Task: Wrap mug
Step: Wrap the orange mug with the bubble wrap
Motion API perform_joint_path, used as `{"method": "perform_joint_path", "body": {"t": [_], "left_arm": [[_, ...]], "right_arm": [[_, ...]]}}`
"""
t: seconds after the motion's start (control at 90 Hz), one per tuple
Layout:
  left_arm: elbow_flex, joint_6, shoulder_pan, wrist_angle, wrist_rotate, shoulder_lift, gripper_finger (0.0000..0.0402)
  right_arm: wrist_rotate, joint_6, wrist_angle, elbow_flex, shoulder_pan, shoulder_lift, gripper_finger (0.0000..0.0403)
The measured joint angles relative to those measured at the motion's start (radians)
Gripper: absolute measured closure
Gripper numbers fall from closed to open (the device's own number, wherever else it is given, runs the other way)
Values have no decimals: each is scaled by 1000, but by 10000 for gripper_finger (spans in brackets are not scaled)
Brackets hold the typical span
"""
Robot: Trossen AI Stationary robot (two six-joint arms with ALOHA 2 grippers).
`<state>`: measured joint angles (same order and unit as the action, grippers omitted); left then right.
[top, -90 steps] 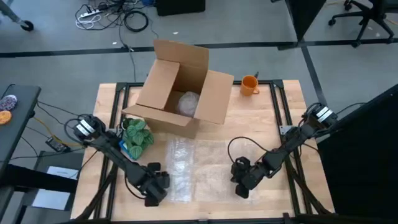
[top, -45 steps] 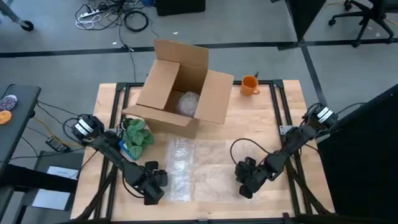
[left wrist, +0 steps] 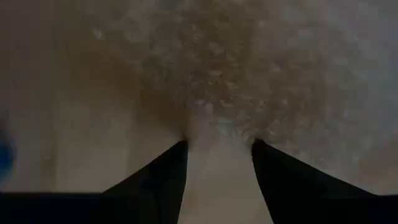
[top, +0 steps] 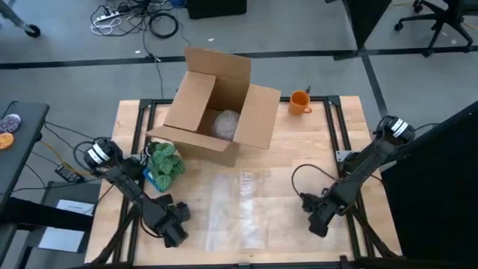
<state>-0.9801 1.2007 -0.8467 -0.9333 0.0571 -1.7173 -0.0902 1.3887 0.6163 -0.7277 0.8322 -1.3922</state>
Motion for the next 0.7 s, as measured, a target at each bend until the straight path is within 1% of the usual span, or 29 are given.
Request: {"method": "perform_joint_path", "body": {"t": [0.089,0.2,0.256,0.311,0.344,0.389,0.467,0.533,0.6,0.644,0.7], "left_arm": [[-60,50,-2,-144,-24,13,234],[-160,59,-4,-290,-134,28,234],[-210,57,-6,-323,-248,27,234],[-253,54,-2,-321,-404,30,234],[-267,47,1,-319,-500,31,234],[-276,34,5,-306,-607,31,234],[-275,35,21,-265,-749,31,234],[-257,40,29,-232,-830,29,234],[-228,18,43,-159,-839,23,234],[-200,-5,52,-123,-805,21,234],[-155,-28,61,-79,-730,21,234]], "right_arm": [[71,4,-1,2,1,52,402],[242,-63,-50,1,-12,96,402],[351,-121,-95,1,-19,97,402],[444,-186,-143,1,-33,88,402],[473,-226,-183,0,-45,76,402],[478,-276,-231,0,-61,52,402],[462,-339,-299,0,-94,2,403],[450,-373,-364,-1,-114,-52,403],[420,-400,-415,-1,-132,-110,403],[389,-415,-443,-1,-143,-146,403],[349,-422,-474,-1,-152,-188,403]]}}
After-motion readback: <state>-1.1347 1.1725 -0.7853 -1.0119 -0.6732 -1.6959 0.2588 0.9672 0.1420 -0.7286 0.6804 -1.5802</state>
